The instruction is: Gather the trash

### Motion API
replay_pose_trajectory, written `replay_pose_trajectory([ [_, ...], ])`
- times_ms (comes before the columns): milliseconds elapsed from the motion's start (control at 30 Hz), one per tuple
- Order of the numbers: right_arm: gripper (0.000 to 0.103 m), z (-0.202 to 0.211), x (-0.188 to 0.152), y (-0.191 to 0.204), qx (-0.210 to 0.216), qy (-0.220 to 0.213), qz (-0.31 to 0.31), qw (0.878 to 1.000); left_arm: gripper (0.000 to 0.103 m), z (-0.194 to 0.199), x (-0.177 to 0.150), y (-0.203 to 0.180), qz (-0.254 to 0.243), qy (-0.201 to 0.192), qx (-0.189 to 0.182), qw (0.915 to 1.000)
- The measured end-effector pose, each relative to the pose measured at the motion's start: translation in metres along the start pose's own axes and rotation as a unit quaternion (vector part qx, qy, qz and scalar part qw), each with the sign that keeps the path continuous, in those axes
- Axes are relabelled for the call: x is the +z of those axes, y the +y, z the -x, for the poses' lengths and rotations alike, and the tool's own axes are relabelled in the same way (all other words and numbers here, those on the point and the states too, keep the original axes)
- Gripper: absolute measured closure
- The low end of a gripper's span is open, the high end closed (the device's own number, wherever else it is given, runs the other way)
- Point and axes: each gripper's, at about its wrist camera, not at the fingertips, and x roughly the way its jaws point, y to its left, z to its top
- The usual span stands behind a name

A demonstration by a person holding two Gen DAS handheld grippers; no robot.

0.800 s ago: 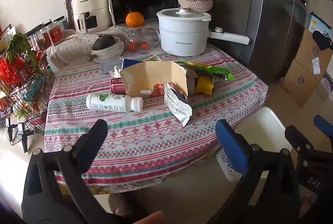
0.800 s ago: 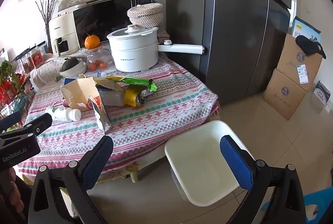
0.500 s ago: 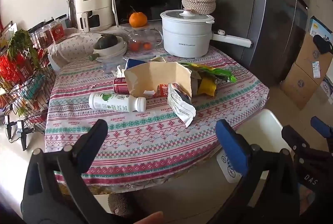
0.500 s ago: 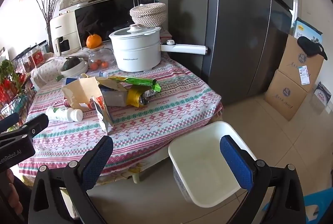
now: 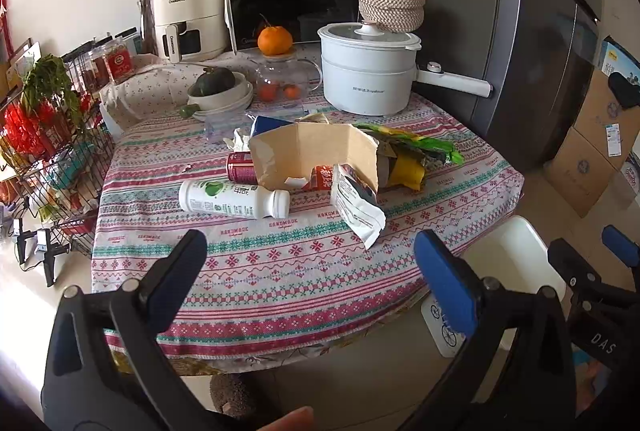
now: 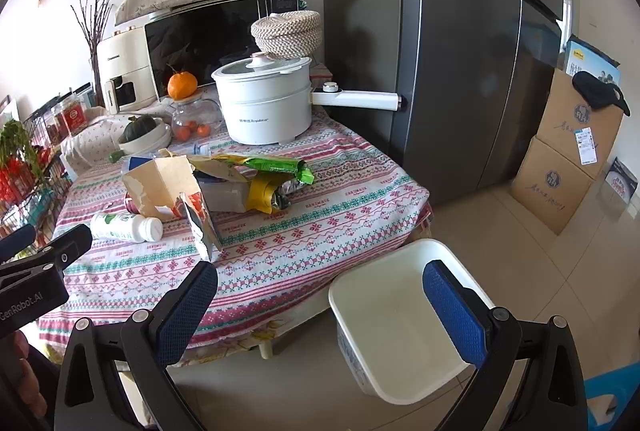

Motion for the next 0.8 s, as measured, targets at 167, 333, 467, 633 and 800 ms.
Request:
replay_pose_trajectory([
  [167, 0.000, 0.0021, -0.0002, 0.0005, -0.001, -0.005, -0.001, 1.000, 0.000, 0.0014, -0.0008, 0.0010, -0.002, -0.001, 0.002, 1.0000],
  [333, 0.000, 0.0028, 0.0015, 0.0018, -0.001, -0.008, 0.000, 1.000, 0.000, 0.0014, 0.0000, 0.0013, -0.002, -0.001, 0.003, 1.0000],
  [467, 0.000, 0.0038, 0.0035, 0.0030, 0.003, -0.009, 0.000, 1.000, 0.000, 0.0017, 0.0004, 0.0010, -0.003, -0.002, 0.003, 1.0000],
  [633, 0.000, 0.0039, 0.0039, 0.0058, 0.004, -0.009, 0.004, 1.000, 0.000, 0.0011, 0.0005, 0.0005, -0.003, -0.001, 0.005, 1.0000],
  [800, 0.000, 0.0032, 0.0042, 0.0057, 0.004, -0.008, 0.004, 1.000, 0.000, 0.0009, 0.0008, 0.0012, -0.004, -0.002, 0.004, 1.0000],
])
